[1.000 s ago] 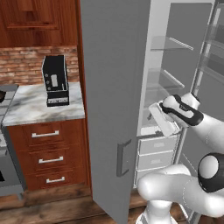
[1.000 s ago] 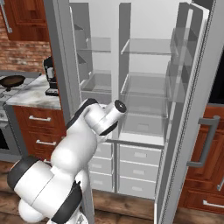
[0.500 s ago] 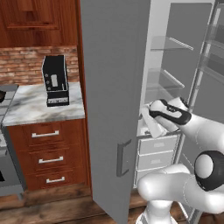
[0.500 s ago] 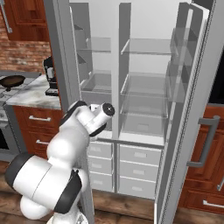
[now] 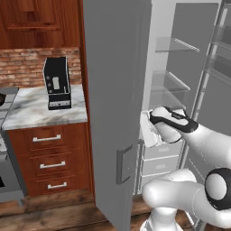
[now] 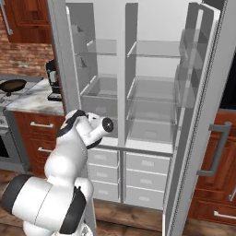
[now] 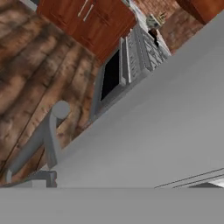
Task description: Place one of the steaks on the plate and the other in the bowl. Then place the bowl in the fridge.
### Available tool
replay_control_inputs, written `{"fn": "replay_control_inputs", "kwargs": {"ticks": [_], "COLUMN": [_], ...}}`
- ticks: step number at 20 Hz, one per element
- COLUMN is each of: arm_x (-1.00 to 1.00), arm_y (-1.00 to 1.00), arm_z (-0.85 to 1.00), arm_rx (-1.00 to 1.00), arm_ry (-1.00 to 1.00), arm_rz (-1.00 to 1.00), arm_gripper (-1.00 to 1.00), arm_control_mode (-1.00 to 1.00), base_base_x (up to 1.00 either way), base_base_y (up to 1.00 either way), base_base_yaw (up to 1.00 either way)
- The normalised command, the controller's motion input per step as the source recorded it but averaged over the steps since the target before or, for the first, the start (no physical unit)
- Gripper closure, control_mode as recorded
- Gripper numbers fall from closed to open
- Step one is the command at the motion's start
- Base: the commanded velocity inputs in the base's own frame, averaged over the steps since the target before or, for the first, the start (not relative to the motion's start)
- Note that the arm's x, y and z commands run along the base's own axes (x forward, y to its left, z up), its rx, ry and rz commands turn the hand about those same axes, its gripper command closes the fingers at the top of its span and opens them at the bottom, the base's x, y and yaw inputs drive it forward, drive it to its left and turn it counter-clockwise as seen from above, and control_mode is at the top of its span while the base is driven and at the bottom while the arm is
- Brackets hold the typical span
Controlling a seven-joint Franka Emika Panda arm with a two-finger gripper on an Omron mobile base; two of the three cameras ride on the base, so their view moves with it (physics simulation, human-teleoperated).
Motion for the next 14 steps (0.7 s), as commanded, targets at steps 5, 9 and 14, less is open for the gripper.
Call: {"fn": "replay_control_inputs", "kwargs": {"ticks": [5,9,14], "arm_x": [-0.95,-0.69,-0.10], "arm_y": [0.99,1.00,1.00], "arm_z": [-0.03,0.02,0.40], "arm_rx": [0.20,-0.01,-0.16], "arm_ry": [0.00,0.03,0.21], "arm_rz": [-0.04,-0.13,-0.06], "arm_gripper": [-1.00,-1.00,-1.00], "arm_control_mode": [-1.00,-1.00,-1.00], "base_base_x": [0.00,0.00,0.00], "base_base_y": [0.00,0.00,0.00], "base_base_yaw": [0.00,0.00,0.00]}}
